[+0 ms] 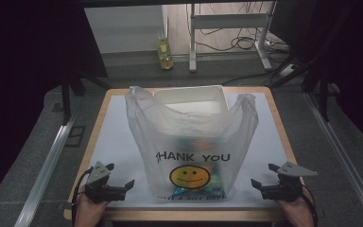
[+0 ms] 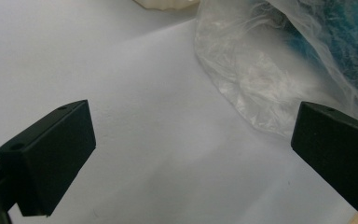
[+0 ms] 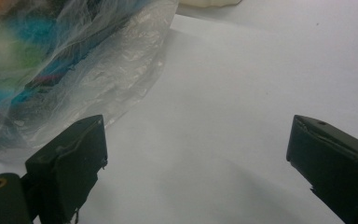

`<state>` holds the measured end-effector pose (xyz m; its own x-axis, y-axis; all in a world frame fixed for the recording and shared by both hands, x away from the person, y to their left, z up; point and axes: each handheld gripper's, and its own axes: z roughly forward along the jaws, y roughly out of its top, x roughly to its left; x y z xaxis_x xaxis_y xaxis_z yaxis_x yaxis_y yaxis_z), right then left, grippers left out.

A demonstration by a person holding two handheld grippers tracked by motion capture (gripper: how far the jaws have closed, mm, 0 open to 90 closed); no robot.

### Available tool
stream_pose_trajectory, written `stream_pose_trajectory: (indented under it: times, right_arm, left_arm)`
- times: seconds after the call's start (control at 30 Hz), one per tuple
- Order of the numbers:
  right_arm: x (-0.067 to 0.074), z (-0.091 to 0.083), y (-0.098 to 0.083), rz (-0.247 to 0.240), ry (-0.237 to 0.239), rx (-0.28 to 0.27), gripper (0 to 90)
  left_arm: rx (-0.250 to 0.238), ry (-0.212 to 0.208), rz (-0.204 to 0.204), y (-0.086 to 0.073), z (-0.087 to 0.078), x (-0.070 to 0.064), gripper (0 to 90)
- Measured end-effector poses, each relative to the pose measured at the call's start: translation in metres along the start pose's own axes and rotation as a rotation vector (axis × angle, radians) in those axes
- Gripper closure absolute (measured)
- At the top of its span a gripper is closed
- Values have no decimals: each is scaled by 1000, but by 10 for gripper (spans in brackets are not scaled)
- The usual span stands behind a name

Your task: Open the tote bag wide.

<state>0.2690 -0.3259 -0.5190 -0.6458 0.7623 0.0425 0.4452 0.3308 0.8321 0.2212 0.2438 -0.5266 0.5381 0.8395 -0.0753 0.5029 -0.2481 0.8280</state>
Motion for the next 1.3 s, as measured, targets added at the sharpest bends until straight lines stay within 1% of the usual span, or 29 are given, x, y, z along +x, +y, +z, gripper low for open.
stream_pose_trajectory:
  times: [0.1, 0.2, 0.43, 0.53, 0.6, 0.67, 0.73, 0.77, 0.8, 0.83, 0.9, 0.93, 0.97, 1.0, 1.03, 1.07, 1.1, 1.13, 1.17, 1.27, 1.3]
  right_arm:
    - [0, 0, 0, 6, 4, 1, 50]
    - [1, 0, 0, 5, 3, -2, 50]
    - [2, 1, 1, 15, 19, -1, 37]
    - [3, 1, 2, 21, 28, -12, 36]
    - [3, 1, 2, 15, 27, -12, 37]
    - [4, 0, 3, 16, 16, 1, 75]
    - [4, -1, 3, 24, 25, -4, 129]
    - [4, -1, 3, 24, 25, -4, 129]
    - [5, -4, 5, 32, 28, -6, 207]
    - [5, -5, 6, 29, 31, -5, 237]
    - [6, -8, 8, 29, 40, -5, 326]
    - [7, -8, 9, 30, 48, -5, 350]
    - [7, -8, 9, 30, 48, -5, 350]
    - [7, -9, 10, 33, 49, -2, 384]
    - [7, -9, 11, 34, 61, 8, 435]
    - [8, -9, 12, 41, 79, 20, 506]
    - [8, -9, 12, 41, 79, 20, 506]
    - [9, -9, 12, 43, 90, 29, 548]
    - [11, -11, 15, 34, 118, 32, 668]
    - [15, -14, 20, 40, 158, 30, 817]
    - [16, -14, 22, 41, 156, 41, 862]
  left_arm:
    - [13, 12, -1, 0, 1, -1, 0]
    - [15, 10, -6, 1, 2, -2, 0]
    - [12, -3, -21, 1, 1, -1, 9]
    - [16, 0, -22, 3, 0, -3, 21]
    - [19, 2, -22, 3, 0, -3, 34]
    - [14, 4, -22, 4, -2, -4, 58]
    - [0, -8, -27, 5, -4, -5, 101]
    - [0, -8, -27, 5, -4, -5, 131]
    - [-16, -19, -34, 7, -7, -5, 150]
    - [-24, -27, -33, 7, -9, -5, 182]
    - [-36, -41, -29, 9, -12, -6, 268]
    - [-39, -49, -28, 9, -14, -6, 314]
    - [-39, -49, -28, 9, -14, -6, 366]
    - [-45, -64, -27, 10, -15, -6, 366]
    - [-44, -72, -27, 11, -16, -7, 414]
    - [-42, -85, -29, 12, -18, -9, 481]
    - [-42, -85, -29, 12, -18, -9, 522]
    - [-41, -94, -30, 13, -18, -10, 522]
    - [-36, -105, -31, 16, -20, -13, 605]
    - [-35, -138, -28, 20, -22, -18, 730]
    - [-34, -147, -26, 22, -23, -20, 781]
